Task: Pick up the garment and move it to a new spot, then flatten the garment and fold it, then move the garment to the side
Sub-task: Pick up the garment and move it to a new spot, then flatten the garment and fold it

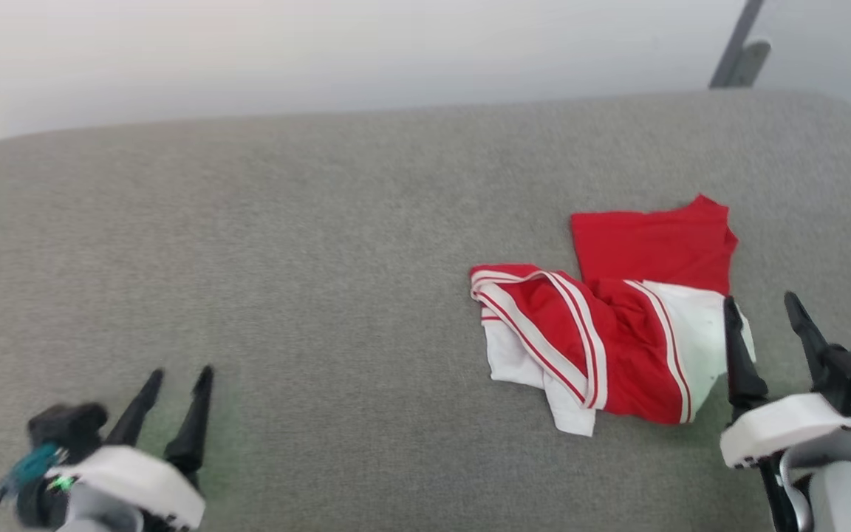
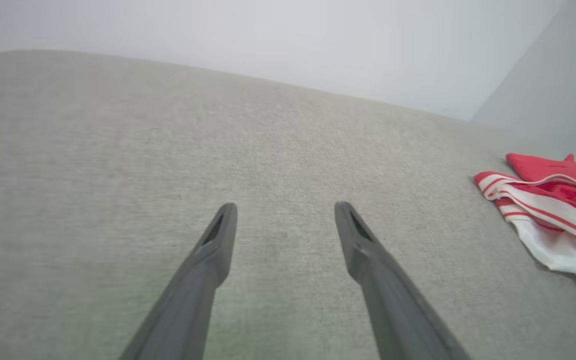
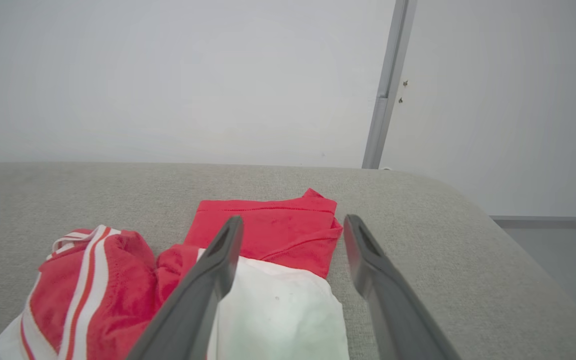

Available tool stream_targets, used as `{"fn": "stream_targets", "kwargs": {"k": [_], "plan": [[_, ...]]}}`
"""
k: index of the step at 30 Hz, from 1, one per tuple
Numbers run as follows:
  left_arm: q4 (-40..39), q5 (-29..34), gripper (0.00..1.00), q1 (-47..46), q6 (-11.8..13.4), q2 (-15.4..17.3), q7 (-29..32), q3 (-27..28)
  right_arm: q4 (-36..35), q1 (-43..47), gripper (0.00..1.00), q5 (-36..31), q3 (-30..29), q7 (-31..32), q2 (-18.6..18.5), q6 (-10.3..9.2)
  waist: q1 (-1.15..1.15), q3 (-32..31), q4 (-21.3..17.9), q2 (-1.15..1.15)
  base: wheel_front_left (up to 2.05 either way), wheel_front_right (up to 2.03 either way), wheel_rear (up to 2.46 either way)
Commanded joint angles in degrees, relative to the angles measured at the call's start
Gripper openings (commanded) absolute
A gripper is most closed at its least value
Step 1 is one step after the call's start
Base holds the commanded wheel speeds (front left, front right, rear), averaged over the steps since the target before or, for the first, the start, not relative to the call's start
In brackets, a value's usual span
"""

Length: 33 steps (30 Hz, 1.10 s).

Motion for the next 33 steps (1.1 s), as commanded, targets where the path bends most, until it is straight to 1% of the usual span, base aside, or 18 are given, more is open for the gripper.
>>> {"fn": "stream_targets", "kwargs": {"k": [1,7,10,13,16,20,27,30,33], "plan": [[-1.4,2.4,1.0,1.4,0.1,-0.3,-0.3,2.7,-0.5,0.7,1.0,0.4,-0.1,-0.1,-0.2,-0.04,0.0,-1.7,1.6,0.0,0.0,0.0,0.0],[-8.6,14.1,1.0,8.5,0.2,-4.6,-0.3,15.7,-2.1,2.4,1.0,1.5,-0.4,-0.1,-0.9,-0.04,0.0,-2.9,2.0,0.0,0.0,0.0,0.0],[-12.5,19.6,1.0,10.6,0.1,-6.9,-0.3,19.2,-3.6,2.5,1.0,2.2,-0.7,-0.1,-0.8,-0.04,0.0,-2.9,1.8,0.0,0.0,0.0,0.0],[-15.6,23.1,1.0,12.0,0.0,-9.0,-0.3,21.7,-4.7,2.5,1.0,2.4,-0.4,-0.1,-0.7,-0.04,0.0,-2.7,1.5,0.0,0.0,0.0,0.0],[-16.2,24.7,1.0,12.8,0.0,-10.9,-0.3,22.3,-4.3,3.0,1.0,2.3,0.2,-0.1,-0.8,-0.04,0.0,-2.7,1.4,0.0,0.0,0.0,0.0],[-15.8,25.0,1.0,13.0,0.0,-11.9,-0.3,22.5,-3.8,2.7,1.0,2.7,0.4,-0.1,-1.2,-0.04,0.0,-2.5,1.2,0.0,0.0,0.0,0.0],[-15.4,24.2,1.0,12.8,0.0,-12.2,-0.3,21.7,-2.8,2.1,1.0,3.0,1.0,-0.1,-1.8,-0.04,0.0,-1.8,1.0,0.0,0.0,0.0,0.0],[-15.2,24.0,1.0,12.3,0.0,-12.5,-0.3,21.4,-1.5,1.2,1.0,3.4,2.9,2.9,-3.1,-0.04,0.0,-0.9,0.8,0.0,0.0,0.0,0.0],[-15.2,24.0,1.0,11.4,0.0,-12.7,-0.3,20.8,-0.7,-0.1,1.0,4.7,5.9,9.4,-6.9,-0.04,0.0,0.8,0.9,0.0,0.0,0.0,0.0]]}}
